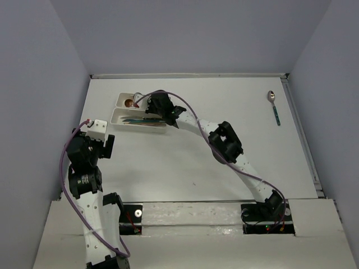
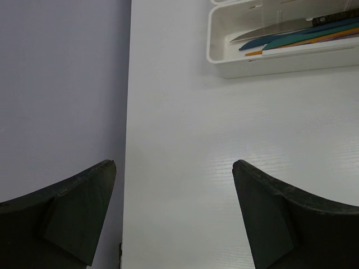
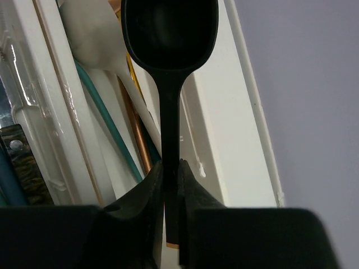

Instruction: Sort the eating utensils into containers

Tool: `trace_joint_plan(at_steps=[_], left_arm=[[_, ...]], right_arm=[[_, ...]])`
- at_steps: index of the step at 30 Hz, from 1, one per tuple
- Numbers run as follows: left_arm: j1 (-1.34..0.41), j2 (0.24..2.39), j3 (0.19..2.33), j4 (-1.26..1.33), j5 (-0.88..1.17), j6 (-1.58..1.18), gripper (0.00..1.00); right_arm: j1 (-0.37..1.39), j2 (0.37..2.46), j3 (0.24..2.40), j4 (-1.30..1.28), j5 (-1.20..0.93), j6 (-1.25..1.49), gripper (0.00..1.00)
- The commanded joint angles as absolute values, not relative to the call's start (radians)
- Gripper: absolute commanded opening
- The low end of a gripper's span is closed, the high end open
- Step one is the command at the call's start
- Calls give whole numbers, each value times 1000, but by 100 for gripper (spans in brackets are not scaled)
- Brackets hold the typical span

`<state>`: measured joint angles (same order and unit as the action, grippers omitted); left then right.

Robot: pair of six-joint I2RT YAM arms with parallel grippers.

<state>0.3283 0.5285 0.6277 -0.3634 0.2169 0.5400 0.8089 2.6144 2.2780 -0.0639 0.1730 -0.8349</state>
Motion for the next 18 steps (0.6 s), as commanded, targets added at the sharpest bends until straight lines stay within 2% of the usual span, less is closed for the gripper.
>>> trace_joint_plan(at_steps=[1, 2, 4, 10, 13, 18], left_arm=[[327, 523, 627, -337, 224, 535, 99], [327, 525, 627, -337, 224, 534, 99], [327, 526, 627, -337, 227, 537, 99], [325, 517, 635, -302, 273, 523, 99], [325, 509, 672, -290, 432, 491, 99], [319, 508, 663, -255, 526, 499, 99]], right_arm=[[842, 2540, 2266, -20, 189, -848, 25], [842, 2539, 2267, -20, 195, -850, 48], [842, 2534, 2283, -18, 222, -848, 61], [842, 2461, 2286, -17, 271, -821, 71], [833, 2379, 2263, -20, 298, -753, 76], [727, 2189, 2183, -197, 253, -487, 83]])
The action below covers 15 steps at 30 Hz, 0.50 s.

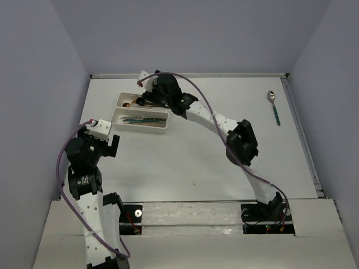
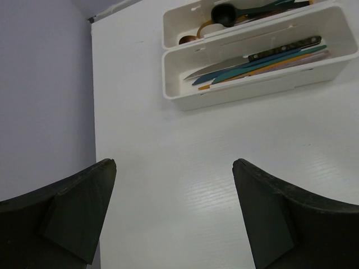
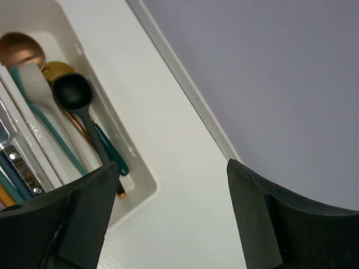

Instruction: Sort the eating utensils into containers

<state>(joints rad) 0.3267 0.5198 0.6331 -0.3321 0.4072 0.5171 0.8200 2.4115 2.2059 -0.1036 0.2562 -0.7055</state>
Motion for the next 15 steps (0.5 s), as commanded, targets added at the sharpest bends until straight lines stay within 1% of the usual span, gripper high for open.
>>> trace_joint_plan(at_steps=[1, 2, 3, 4, 5, 6, 7, 8, 9, 11, 12, 15], left_arm=[[316, 506, 657, -247, 526, 492, 99], [311, 511, 658, -244, 531, 483, 99], [310, 511, 657, -242, 560, 486, 99], [310, 511, 660, -245, 560, 486, 99], [308, 505, 660, -247, 595, 497, 99], [308, 503, 660, -247, 616, 499, 99], [307, 499, 658, -245, 649, 494, 99], [305, 497, 658, -250, 663, 498, 99], [299, 495, 660, -258, 670, 512, 99], [291, 494, 660, -256, 672, 514, 99], [287, 492, 660, -259, 673, 515, 99], [281, 489, 660, -261, 676, 517, 99]], right_arm=[[660, 2133, 2177, -246, 212, -439, 85], [617, 2106, 2168, -335, 193, -354, 87], [524, 2058, 2137, -371, 171, -313, 88], [523, 2057, 2111, -397, 170, -270, 88], [417, 2010, 2077, -417, 161, -189, 90], [360, 1985, 2036, -428, 161, -149, 90], [303, 1961, 1944, -429, 147, -112, 91], [193, 1924, 1898, -430, 138, -59, 97], [143, 1913, 1822, -431, 134, -42, 100], [54, 1905, 1758, -433, 147, -22, 100], [-24, 1911, 1732, -436, 153, -20, 100], [-154, 1946, 1658, -434, 176, 18, 100]])
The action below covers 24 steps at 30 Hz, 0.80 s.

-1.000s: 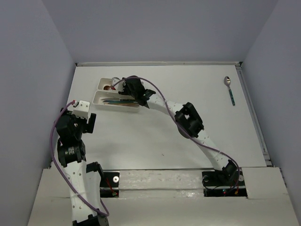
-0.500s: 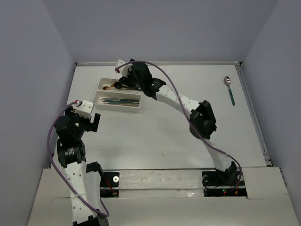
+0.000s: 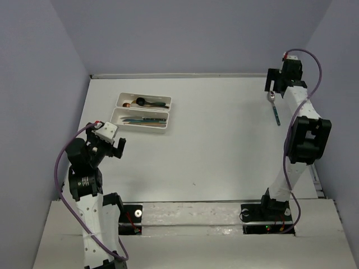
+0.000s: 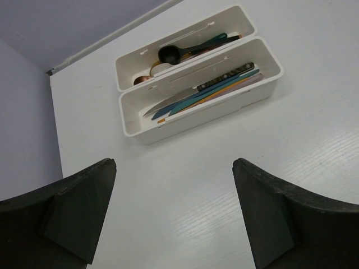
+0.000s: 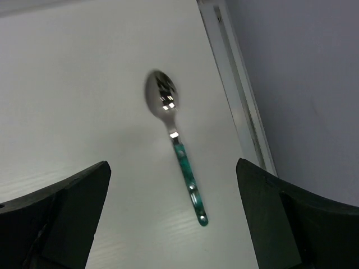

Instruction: Sort the eating utensils into containers

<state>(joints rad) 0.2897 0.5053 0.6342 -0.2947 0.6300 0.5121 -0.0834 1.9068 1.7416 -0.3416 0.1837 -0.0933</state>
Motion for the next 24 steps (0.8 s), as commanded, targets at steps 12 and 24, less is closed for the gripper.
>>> trace_joint_plan(at_steps=[12, 24], left_arm=[[279, 495, 660, -261, 672, 517, 99], [279, 511, 661, -253, 641, 503, 99]], right_arm=[[-222, 2112, 1629, -431, 29, -80, 85], [-232, 2160, 1672, -430, 81, -132, 79]])
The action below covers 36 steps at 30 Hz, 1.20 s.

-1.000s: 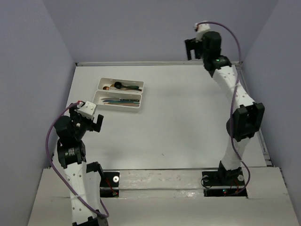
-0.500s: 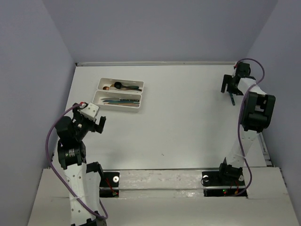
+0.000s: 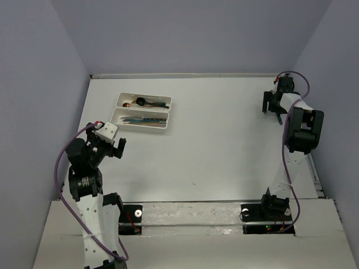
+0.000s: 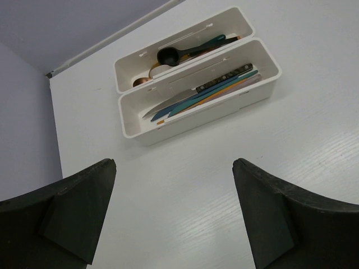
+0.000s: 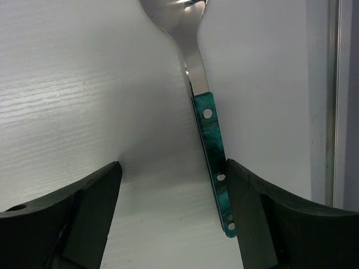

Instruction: Sort the eating utensils into containers

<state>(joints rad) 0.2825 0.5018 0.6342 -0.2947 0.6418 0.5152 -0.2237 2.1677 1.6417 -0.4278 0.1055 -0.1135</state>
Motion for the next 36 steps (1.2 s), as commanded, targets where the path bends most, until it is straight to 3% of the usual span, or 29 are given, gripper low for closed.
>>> trace_joint_plan(at_steps=[1, 7, 22, 25, 28, 29, 31, 32, 36], left_arm=[[281, 512, 663, -252, 640, 503, 99], [281, 517, 663, -253, 627, 502, 99], [281, 543, 667, -247, 607, 491, 99], [281, 545, 667, -245, 606, 489, 99], [281, 546, 667, -245, 604, 489, 99], [281, 546, 667, -245, 604, 489, 99], [281, 546, 667, -245, 606, 489, 99], [279, 545, 667, -245, 604, 489, 99], [275, 546, 667, -245, 603, 489, 99]], right_arm=[[-232, 2146, 1671, -426, 37, -140, 78], [-232, 2065, 1646, -339, 52, -164, 81], [-273, 2269, 1778, -455, 58, -195, 82], [-273, 2295, 1807, -505, 8, -204, 73], [-273, 2318, 1813, -531, 9, -219, 39], [-273, 2313, 1804, -531, 17, -224, 20], [-264, 2307, 1790, -523, 29, -238, 4], [-255, 2303, 1787, -520, 46, -244, 0], [-123, 2232, 1782, -476, 58, -290, 0]])
